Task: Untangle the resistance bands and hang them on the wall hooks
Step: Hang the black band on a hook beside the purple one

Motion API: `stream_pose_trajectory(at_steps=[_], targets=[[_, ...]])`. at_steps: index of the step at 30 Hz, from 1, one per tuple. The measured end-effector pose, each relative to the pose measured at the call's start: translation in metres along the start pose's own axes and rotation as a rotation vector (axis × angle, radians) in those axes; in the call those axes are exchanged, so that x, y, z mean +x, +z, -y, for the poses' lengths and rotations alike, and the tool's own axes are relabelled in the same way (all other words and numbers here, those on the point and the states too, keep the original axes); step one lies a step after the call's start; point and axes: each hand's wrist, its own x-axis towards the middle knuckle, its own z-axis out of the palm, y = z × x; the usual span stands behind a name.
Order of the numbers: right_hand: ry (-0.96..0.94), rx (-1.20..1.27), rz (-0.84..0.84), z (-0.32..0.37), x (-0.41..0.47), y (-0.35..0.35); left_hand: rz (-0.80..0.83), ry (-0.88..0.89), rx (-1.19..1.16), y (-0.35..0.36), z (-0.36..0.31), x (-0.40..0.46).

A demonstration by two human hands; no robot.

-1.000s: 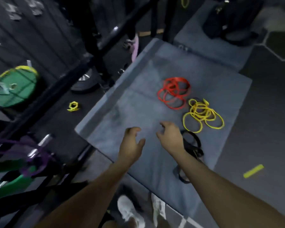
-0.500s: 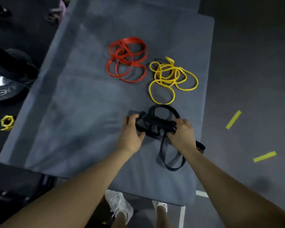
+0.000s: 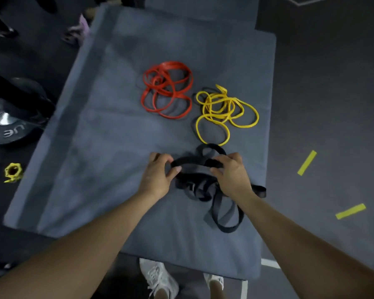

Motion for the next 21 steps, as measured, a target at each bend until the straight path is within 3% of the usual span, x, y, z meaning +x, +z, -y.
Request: stream_pose_trajectory(at_steps=[10,21], targets=[[-0.402,-0.105,0.046,0.173,-0.016,-0.077,-0.245,-0.067,-0.173,-0.171,-0.061,-0.043],[-0.906,-0.092,0.174,0.393,-0.136,-0.125,-0.847,-0.174,-0.302,-0.372,-0.1,-0.174]])
